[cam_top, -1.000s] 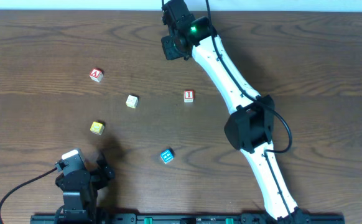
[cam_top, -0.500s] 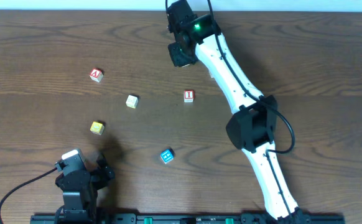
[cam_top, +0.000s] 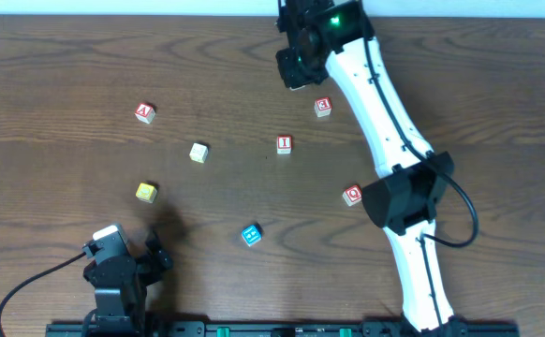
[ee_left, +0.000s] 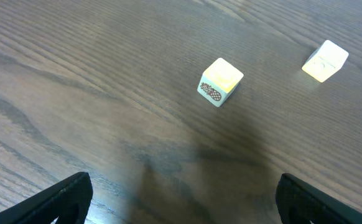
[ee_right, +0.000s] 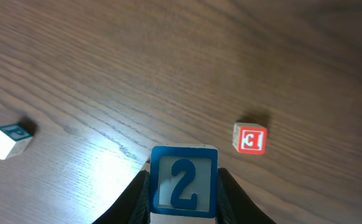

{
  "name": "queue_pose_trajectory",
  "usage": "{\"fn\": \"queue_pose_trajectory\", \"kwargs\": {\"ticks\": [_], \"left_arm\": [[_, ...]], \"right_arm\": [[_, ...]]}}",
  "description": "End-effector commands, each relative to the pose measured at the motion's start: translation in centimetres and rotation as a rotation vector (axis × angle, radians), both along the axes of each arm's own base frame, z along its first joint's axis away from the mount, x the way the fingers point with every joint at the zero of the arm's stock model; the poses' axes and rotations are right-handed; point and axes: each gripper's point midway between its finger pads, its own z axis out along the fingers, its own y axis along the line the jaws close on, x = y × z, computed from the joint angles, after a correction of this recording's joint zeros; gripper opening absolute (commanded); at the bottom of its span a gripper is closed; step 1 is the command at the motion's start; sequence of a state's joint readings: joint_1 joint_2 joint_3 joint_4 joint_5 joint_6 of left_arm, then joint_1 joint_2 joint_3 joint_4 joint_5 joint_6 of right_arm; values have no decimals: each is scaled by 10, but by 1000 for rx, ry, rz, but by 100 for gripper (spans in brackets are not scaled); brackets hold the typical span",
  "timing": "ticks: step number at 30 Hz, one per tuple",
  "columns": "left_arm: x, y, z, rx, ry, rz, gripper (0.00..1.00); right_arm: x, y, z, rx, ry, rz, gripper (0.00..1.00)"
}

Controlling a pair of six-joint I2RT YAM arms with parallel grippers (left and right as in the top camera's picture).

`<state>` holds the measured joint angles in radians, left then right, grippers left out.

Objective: Spell out Ai2
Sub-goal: 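Carry the blue '2' block toward the right side of the 'I' block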

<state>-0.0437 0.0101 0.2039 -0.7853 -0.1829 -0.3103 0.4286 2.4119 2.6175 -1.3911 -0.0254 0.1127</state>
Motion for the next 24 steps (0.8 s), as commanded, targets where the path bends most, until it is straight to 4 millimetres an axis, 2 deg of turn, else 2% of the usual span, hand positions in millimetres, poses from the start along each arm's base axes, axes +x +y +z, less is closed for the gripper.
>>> {"fn": "queue_pose_trajectory", "kwargs": {"ticks": [1,8,17,24], "left_arm": [[-4,1,-14,-1,40,6,95],[-4,1,-14,-1,40,6,95],[-4,1,-14,-1,40,6,95],[-4,1,-14,-1,40,6,95]], "right_arm": [[1,-10,18,1,-34,-4,2],[-2,-8,17,-18,-33,1,1],[-7,0,29,2,-88,20,2],[-36,-7,21,-18,-153,27,1]]}}
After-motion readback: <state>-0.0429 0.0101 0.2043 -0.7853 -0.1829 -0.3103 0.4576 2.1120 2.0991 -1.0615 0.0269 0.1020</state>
